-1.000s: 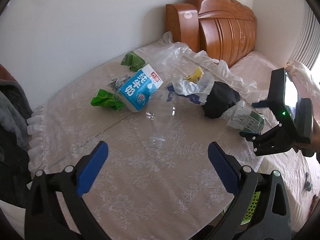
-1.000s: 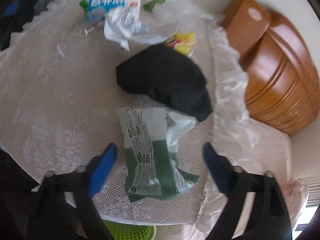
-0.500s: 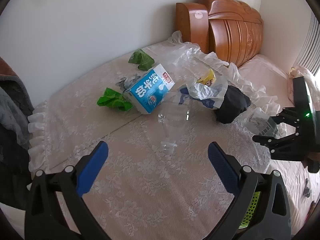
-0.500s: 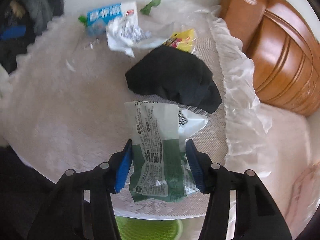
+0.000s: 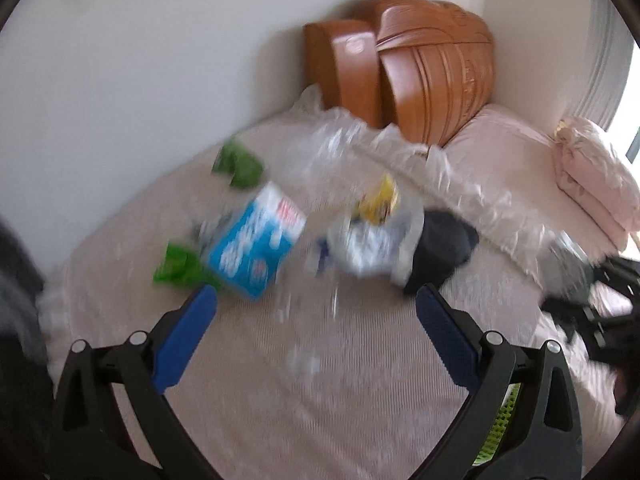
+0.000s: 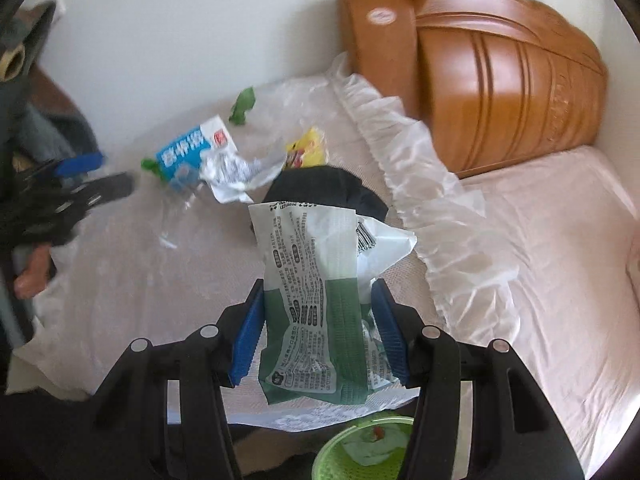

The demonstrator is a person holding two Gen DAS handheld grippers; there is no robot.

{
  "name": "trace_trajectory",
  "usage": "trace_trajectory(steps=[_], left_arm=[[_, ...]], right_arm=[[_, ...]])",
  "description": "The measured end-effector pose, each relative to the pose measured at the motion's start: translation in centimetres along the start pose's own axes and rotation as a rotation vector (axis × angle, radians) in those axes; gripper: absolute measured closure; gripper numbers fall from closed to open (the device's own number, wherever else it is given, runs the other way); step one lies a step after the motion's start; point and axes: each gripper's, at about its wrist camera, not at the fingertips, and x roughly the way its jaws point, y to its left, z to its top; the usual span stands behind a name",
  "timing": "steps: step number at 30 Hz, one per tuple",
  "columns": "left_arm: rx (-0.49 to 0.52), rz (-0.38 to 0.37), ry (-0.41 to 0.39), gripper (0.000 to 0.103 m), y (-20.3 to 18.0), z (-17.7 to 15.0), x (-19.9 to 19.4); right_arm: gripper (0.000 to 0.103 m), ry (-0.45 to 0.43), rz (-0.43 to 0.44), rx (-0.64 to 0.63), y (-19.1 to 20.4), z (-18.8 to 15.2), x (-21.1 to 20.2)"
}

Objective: Collect trash
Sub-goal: 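Grasp the clear plastic bag with the left gripper while the right gripper holds the wrapper, then lower the bag and wrapper into the green wastebasket and open both grippers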

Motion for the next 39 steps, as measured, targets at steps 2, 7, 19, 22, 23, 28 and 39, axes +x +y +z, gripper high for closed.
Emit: trace_trajectory(steps=[2,7,19,22,23,28,39], left_arm=[[0.029,-0.005,-0.014,0.007,-0.1,2.5,1.3],[0.125,0.006,0.019,0.007,-0.8,9.2,7.7],[0.184,0.063,0.308,0.041,-1.4,13.7,23.4],[0.144,0.106,0.309,0.068,-0.5,13.7,23.6],[0.114,0.096,0.294,0.074,0.0,13.8,23.0],[0.057,0.039,0.203,0.080,0.6,14.2,18.0],[0.103,-0.177,0.022,0.080,-5.4,8.5,-0.2]], right_arm=[[0.049,-0.026,-0.003,0.034,-0.1,-0.2,-1.1],[0.049,-0.053,-0.019,0.107,-0.8,-0.7,-2.3],[0.049,-0.021,-0.078,0.256,-4.6,-3.2,-2.2],[0.049,-0.023,-0.090,0.270,-5.0,-3.5,-2.3],[0.049,-0.026,-0.095,0.274,-5.2,-3.7,-2.4],[0.049,-0.057,-0.100,0.303,-5.6,-4.0,-3.4],[0.049,-0.123,-0.148,0.342,-5.7,-7.7,-8.0]])
